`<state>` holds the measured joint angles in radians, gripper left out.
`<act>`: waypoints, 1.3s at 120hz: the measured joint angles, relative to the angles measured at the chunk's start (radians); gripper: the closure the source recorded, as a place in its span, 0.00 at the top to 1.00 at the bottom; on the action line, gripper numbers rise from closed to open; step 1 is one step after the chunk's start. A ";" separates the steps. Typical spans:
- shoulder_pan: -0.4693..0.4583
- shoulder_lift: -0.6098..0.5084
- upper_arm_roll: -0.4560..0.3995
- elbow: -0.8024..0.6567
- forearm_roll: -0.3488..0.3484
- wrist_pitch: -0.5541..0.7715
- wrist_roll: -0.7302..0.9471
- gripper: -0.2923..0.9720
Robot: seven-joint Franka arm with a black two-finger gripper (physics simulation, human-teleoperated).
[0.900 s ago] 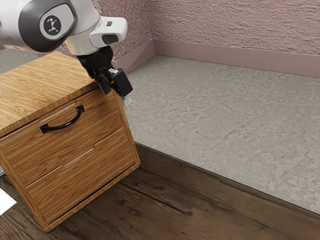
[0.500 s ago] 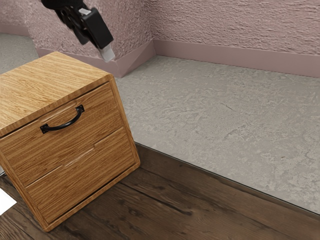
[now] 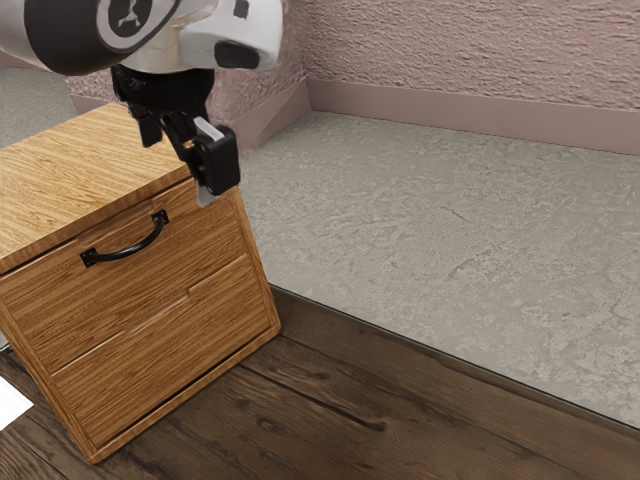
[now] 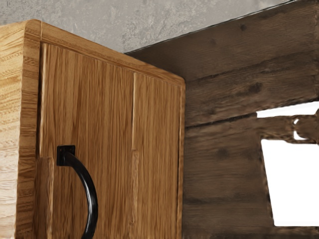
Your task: Pull the drawer handle with one arm to open the drawer
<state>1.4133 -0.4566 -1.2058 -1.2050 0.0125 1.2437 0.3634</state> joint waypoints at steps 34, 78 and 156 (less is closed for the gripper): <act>-0.063 -0.284 0.265 -0.397 -0.297 0.212 0.293 0.76; 0.090 -0.337 0.214 -0.551 -0.432 0.424 0.645 0.77; 0.089 -0.465 0.343 -0.683 -0.482 0.334 0.777 0.77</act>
<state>1.5020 -0.9216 -0.8631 -1.8877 -0.4696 1.5778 1.1400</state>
